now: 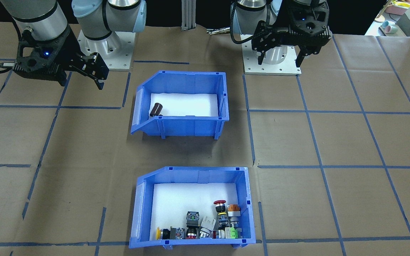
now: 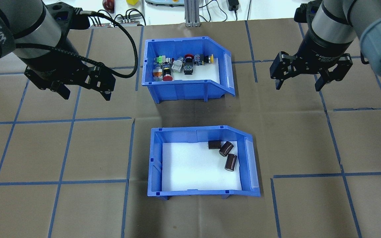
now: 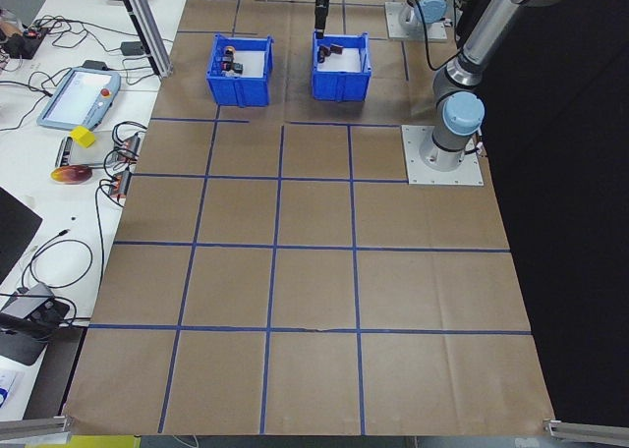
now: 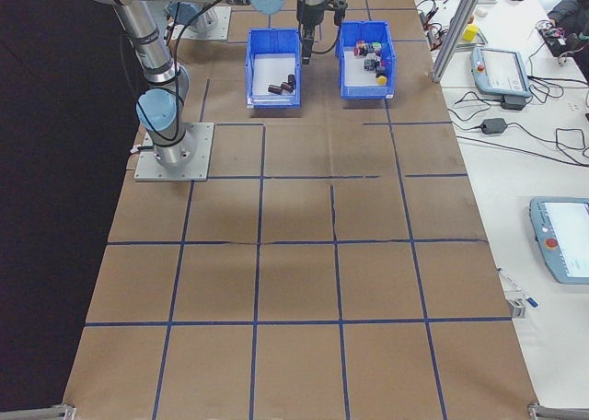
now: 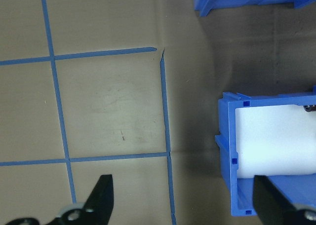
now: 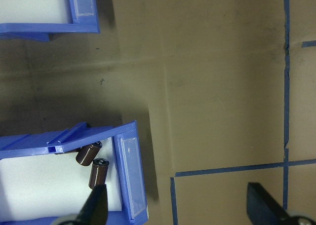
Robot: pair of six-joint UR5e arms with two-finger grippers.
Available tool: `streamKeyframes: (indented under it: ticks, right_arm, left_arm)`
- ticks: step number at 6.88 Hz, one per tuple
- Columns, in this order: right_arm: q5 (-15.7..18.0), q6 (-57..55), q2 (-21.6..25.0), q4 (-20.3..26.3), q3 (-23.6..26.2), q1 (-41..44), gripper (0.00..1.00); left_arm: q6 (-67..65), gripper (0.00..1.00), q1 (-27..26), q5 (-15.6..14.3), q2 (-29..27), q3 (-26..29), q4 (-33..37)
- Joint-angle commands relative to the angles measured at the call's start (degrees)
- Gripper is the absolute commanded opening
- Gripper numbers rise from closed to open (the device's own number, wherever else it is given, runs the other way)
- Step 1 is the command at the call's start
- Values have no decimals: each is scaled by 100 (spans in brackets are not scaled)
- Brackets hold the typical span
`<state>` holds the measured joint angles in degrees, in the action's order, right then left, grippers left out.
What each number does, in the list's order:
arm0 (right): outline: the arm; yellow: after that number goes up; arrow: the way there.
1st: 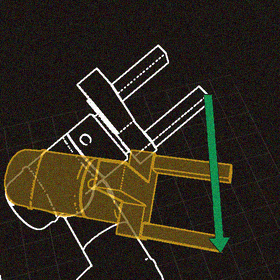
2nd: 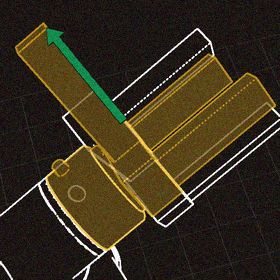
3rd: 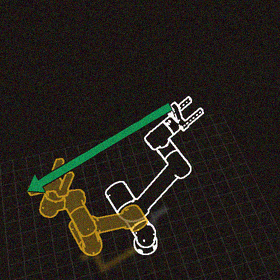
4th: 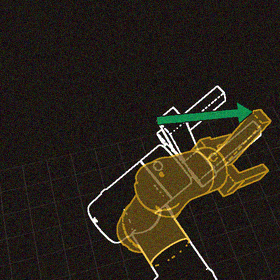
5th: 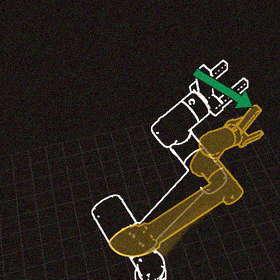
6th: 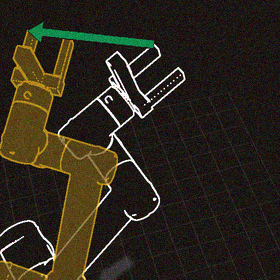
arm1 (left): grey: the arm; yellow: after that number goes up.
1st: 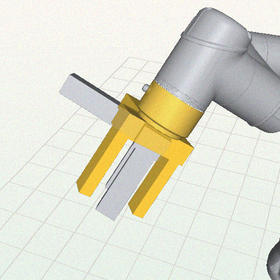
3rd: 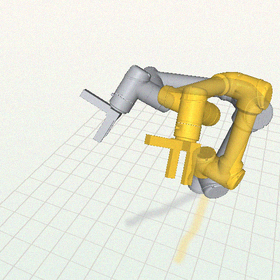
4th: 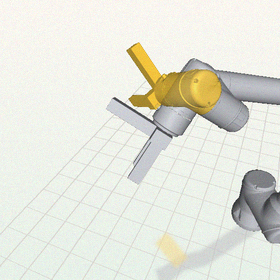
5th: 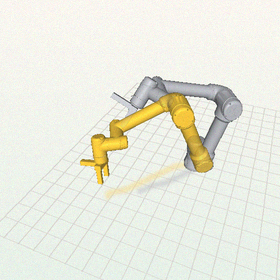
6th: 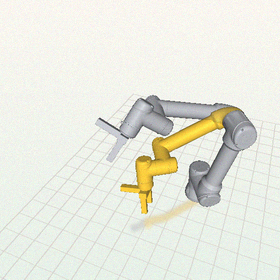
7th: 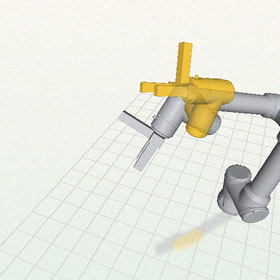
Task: Place battery box in front
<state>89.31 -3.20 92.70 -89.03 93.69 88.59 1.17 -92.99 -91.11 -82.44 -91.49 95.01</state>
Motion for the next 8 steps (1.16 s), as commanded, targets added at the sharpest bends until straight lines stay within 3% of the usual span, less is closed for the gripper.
streamKeyframes:
  ticks: [1, 5, 8]
  right_arm:
    - [-80, 972, 2, -61, -35, 9, 100]
    - [-72, 2400, -261, -167, -70, 9, 100]
    - [-98, 3990, -691, -712, -140, 35, 100]
  left_arm:
    - [7, 99, 0, -3, 0, 0, 0]
    - [7, 99, 9, -3, -9, -9, 0]
    - [7, 99, 0, -3, -9, -17, 0]
